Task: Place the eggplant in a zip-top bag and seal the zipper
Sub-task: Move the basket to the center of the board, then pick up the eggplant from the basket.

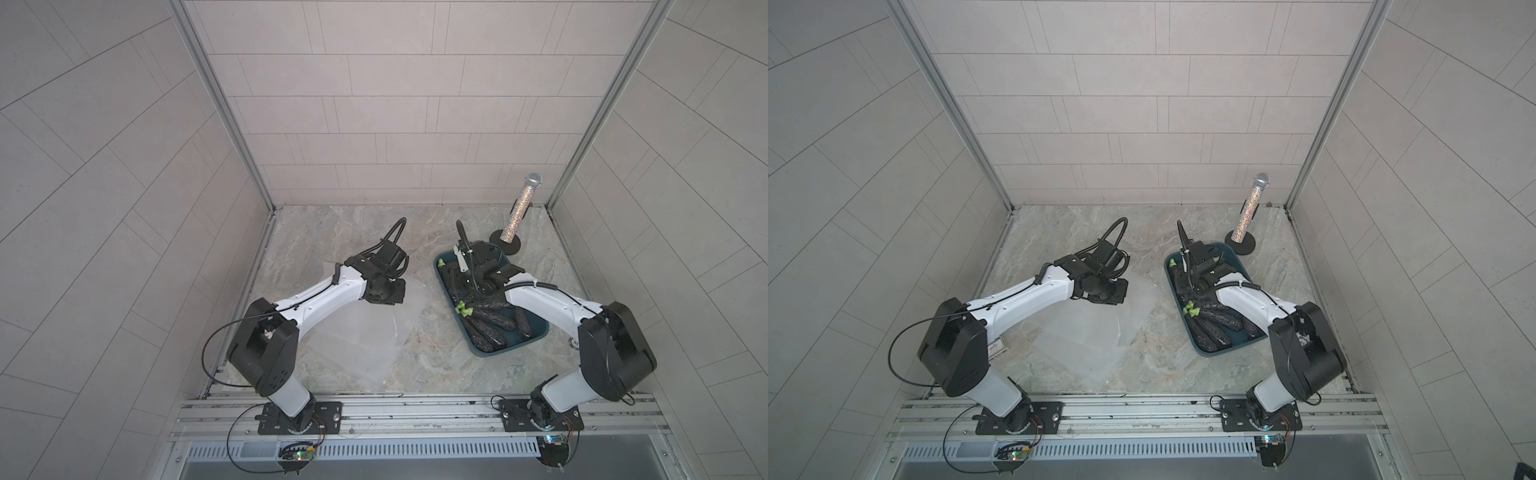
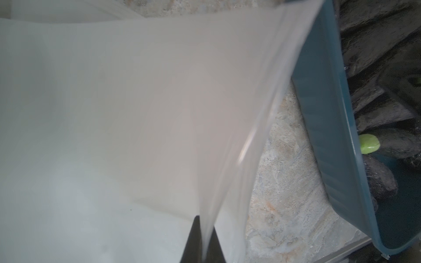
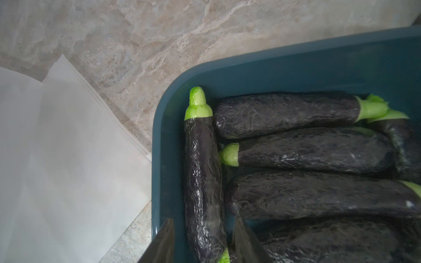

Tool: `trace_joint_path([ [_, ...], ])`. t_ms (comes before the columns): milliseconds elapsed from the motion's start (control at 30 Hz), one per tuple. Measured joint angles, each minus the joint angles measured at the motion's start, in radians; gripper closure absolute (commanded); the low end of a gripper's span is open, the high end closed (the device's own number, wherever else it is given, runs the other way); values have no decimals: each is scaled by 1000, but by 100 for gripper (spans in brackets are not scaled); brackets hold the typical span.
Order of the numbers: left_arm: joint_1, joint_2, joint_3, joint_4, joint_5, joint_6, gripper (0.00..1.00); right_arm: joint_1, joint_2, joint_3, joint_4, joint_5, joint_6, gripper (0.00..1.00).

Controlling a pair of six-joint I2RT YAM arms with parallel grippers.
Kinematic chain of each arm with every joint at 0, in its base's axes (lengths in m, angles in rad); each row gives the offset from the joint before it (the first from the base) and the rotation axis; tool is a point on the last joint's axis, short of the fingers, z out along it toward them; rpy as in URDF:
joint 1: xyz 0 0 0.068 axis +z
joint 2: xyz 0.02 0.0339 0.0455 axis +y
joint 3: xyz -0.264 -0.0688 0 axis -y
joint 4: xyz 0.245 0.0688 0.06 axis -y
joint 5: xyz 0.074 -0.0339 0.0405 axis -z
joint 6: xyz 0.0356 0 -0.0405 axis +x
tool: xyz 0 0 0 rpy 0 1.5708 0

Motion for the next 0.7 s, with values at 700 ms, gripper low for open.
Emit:
trace_joint_path([
  [700, 0, 8, 2, 14, 24, 7, 100, -3, 156, 23, 47, -32, -31, 70],
])
